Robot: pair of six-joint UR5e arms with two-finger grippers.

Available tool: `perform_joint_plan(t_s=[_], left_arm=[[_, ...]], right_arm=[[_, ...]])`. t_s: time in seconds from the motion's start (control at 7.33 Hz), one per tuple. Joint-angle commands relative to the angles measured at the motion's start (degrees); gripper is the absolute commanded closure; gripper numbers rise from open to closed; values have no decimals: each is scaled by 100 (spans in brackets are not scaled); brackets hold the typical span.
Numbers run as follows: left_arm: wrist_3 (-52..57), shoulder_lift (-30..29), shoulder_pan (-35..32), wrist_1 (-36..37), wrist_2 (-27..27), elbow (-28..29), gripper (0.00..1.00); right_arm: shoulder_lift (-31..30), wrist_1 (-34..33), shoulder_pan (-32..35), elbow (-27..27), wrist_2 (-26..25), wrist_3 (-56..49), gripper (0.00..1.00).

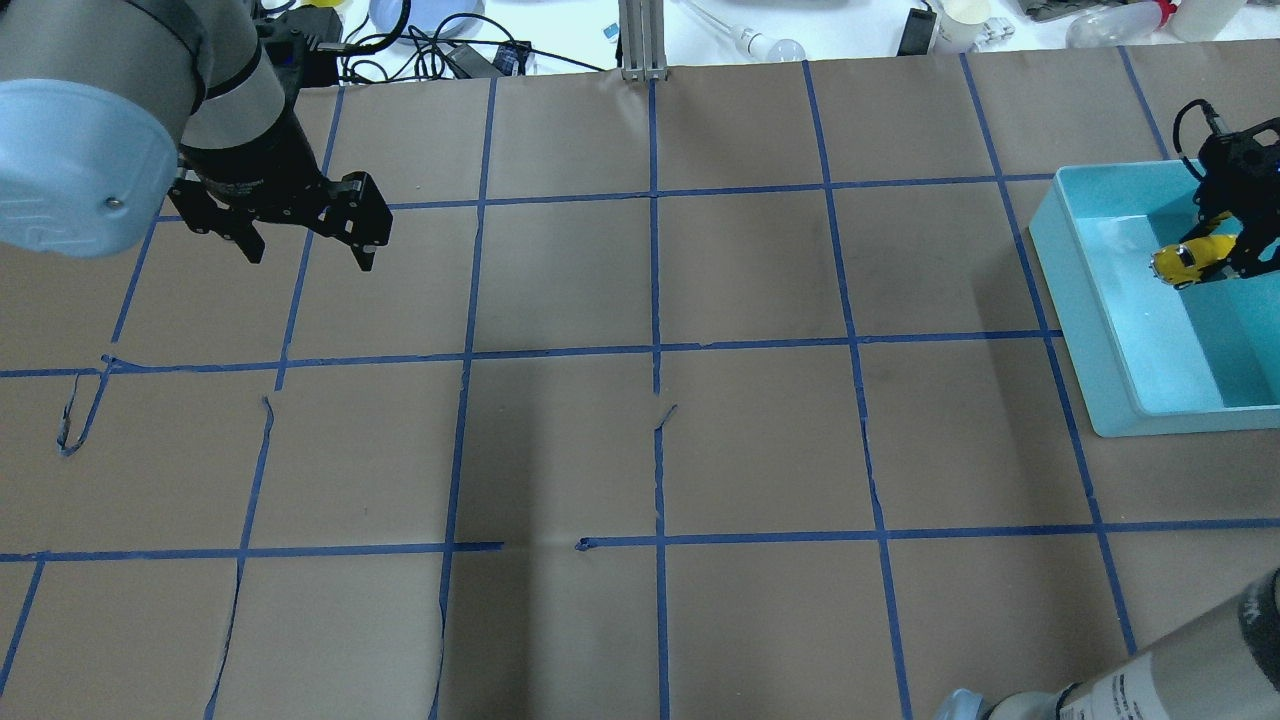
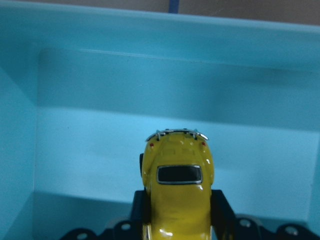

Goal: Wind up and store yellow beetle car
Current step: 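Open the right gripper to drop the car in the bin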

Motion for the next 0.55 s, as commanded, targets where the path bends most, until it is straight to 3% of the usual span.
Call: perform_joint_plan(t_s=[0.0, 0.27, 0.41], left_arm=[[11, -19, 9, -4, -3, -3, 0], [11, -2, 26, -5, -21, 23, 0], [19, -1, 35, -5, -82, 67, 0]], right_arm=[[304, -242, -135, 177, -206, -121, 99], [427, -577, -135, 361, -225, -103, 98], [463, -656, -135, 441, -225, -94, 86]])
